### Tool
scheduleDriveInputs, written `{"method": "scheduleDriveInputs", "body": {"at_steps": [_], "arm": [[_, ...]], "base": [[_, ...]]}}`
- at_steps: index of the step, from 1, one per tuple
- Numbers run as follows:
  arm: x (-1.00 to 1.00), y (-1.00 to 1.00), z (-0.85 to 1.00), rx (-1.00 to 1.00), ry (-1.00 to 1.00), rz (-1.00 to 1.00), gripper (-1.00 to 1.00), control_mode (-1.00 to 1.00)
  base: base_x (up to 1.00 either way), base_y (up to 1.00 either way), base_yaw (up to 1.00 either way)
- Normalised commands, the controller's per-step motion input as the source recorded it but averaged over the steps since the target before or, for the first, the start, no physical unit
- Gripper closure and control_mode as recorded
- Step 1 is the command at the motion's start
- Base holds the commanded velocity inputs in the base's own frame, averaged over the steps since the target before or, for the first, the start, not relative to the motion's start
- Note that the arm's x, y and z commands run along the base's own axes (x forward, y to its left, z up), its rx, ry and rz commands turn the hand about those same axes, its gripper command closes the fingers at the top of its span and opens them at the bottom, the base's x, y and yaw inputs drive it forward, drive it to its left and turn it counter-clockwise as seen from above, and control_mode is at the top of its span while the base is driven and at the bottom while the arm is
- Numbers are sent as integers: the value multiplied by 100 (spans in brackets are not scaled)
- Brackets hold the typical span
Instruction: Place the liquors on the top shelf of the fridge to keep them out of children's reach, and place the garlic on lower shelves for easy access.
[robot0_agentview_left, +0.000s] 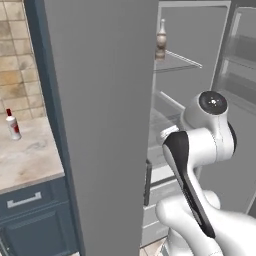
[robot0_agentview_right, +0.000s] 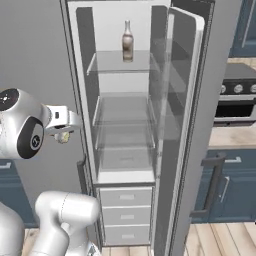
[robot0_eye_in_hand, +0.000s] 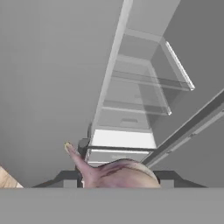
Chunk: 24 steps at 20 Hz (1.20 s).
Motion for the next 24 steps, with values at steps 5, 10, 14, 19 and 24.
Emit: {"method": "scheduleDriveInputs", "body": {"at_steps": [5, 10, 14, 19, 24], "arm": [[0, 0, 0, 0, 0, 0, 100, 100], [0, 0, 0, 0, 0, 0, 100, 100], [0, 0, 0, 0, 0, 0, 100, 100], [0, 0, 0, 0, 0, 0, 100, 100], [0, 0, 0, 0, 0, 0, 100, 100]], "base": [[18, -42, 9], [20, -41, 7], [30, -26, 5], [43, -17, 4], [46, -17, 3]]}}
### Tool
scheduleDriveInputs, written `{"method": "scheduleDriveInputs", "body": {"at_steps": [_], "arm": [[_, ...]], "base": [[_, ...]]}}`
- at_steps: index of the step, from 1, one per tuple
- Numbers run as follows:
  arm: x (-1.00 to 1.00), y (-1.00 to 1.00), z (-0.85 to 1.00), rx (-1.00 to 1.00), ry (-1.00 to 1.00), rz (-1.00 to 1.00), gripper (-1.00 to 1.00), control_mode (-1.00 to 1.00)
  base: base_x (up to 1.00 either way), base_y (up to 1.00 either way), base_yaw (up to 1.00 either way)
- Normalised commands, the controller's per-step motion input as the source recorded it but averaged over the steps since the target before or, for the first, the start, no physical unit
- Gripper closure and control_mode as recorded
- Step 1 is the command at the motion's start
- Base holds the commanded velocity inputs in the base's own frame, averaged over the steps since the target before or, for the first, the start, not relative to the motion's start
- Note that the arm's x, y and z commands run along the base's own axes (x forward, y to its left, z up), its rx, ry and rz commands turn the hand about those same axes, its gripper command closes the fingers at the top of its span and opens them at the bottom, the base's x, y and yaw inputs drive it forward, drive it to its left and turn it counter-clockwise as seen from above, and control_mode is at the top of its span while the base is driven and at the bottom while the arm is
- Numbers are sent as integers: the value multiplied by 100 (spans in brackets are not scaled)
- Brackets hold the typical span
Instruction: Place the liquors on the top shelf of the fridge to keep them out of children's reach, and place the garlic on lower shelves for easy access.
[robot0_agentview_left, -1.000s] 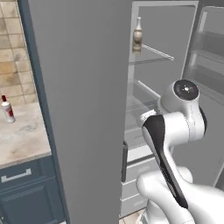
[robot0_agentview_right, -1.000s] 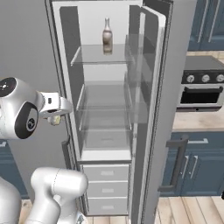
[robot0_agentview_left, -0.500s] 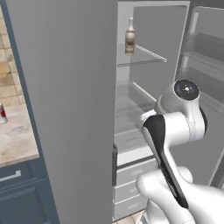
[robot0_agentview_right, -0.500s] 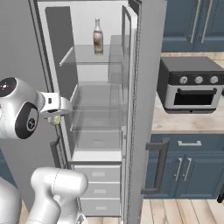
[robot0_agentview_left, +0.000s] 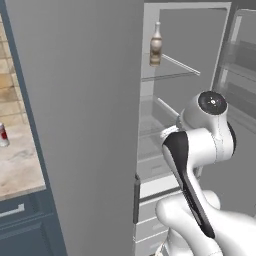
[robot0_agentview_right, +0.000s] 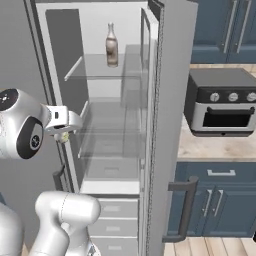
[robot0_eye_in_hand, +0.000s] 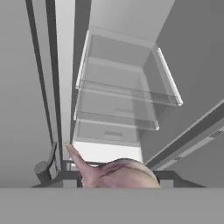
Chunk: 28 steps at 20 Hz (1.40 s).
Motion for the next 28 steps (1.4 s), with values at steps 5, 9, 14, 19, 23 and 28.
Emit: {"method": "scheduleDriveInputs", "body": {"at_steps": [5, 9, 14, 19, 23, 28], "arm": [[0, 0, 0, 0, 0, 0, 100, 100], [0, 0, 0, 0, 0, 0, 100, 100], [0, 0, 0, 0, 0, 0, 100, 100], [20, -15, -9, 0, 0, 0, 100, -100], [48, -26, -30, 0, 0, 0, 100, -100], [67, -1, -29, 1, 0, 0, 100, -100]], "base": [[32, -29, 0], [28, -35, 0], [27, -26, 0], [11, -6, 0], [0, 0, 0], [0, 0, 0]]}}
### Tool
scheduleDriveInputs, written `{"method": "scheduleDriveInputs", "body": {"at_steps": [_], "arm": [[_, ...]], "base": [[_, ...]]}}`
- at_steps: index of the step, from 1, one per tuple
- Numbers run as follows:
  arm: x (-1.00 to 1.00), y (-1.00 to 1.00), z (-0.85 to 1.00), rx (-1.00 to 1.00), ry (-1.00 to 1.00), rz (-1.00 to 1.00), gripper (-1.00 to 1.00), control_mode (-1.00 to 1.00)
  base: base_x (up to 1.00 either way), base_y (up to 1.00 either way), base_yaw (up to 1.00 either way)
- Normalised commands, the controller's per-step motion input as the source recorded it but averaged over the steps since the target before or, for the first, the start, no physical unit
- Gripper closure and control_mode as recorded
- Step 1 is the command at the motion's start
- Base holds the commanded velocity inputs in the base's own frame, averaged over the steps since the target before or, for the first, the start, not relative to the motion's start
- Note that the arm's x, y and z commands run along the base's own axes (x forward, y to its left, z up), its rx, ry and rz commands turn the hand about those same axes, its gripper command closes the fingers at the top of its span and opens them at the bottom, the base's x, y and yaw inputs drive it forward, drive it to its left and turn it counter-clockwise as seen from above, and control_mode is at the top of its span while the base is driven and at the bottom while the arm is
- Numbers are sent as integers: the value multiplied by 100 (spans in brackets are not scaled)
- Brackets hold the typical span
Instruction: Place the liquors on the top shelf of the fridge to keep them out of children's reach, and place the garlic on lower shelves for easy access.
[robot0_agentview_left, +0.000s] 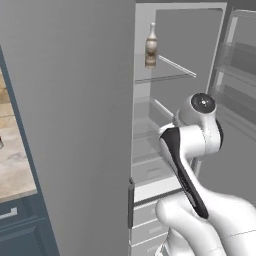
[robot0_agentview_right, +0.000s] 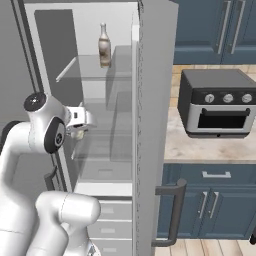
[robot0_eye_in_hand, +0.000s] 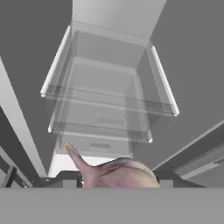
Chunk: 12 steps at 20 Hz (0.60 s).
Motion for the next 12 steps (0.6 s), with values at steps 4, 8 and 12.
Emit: {"method": "scheduleDriveInputs", "body": {"at_steps": [4, 8, 12], "arm": [[62, -10, -20, 6, 0, 1, 100, -100], [31, -27, -5, 14, 0, 12, 100, -100], [23, -12, -8, 8, 0, 15, 100, -100]], "base": [[0, 0, 0], [0, 0, 0], [0, 0, 0]]}}
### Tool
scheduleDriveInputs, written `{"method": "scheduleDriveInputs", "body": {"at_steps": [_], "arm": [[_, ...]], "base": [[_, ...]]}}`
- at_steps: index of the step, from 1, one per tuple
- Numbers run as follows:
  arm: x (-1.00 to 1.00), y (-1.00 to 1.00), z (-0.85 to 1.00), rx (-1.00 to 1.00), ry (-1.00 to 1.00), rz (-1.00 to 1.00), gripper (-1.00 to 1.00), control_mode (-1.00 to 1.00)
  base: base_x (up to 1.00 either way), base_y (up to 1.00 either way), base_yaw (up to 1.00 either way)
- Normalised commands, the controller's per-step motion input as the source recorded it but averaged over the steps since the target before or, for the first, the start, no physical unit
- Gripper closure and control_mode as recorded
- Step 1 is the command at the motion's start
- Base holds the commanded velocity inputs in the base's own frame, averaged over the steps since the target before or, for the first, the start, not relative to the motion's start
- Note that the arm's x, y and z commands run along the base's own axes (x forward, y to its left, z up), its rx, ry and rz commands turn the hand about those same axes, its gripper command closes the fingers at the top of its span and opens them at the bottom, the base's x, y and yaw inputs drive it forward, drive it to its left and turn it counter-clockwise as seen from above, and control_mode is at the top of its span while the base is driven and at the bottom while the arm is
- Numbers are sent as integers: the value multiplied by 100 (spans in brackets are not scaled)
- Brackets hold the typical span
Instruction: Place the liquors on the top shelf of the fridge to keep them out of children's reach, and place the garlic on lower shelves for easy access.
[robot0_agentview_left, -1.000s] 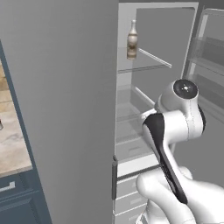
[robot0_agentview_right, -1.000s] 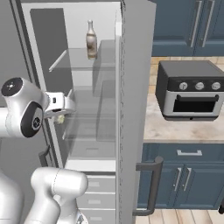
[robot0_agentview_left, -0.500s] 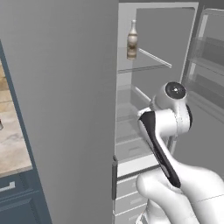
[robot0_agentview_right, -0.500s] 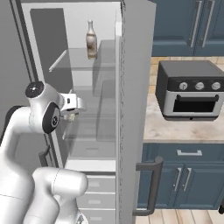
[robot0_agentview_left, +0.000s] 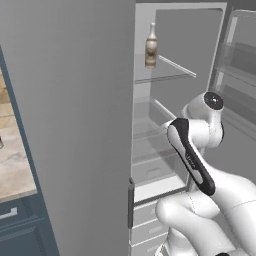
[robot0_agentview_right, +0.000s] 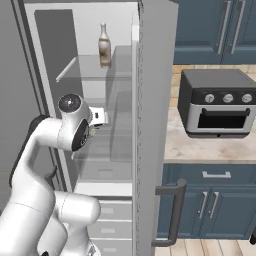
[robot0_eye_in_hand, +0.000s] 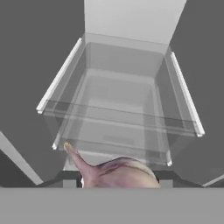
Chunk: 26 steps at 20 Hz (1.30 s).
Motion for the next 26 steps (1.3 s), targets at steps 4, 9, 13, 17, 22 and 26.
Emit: {"method": "scheduleDriveInputs", "body": {"at_steps": [4, 9, 13, 17, 22, 26], "arm": [[33, 0, -16, 0, 0, 7, 100, -100], [44, 0, -22, 0, 0, 2, 100, -100], [51, 0, -26, 0, 0, 0, 100, -100], [54, 0, -19, 0, 0, 0, 100, -100], [58, 0, -12, 0, 0, 0, 100, -100], [59, 0, -14, 0, 0, 0, 100, -100]], "base": [[0, 0, 0], [0, 0, 0], [0, 0, 0], [0, 0, 0], [0, 0, 0], [0, 0, 0]]}}
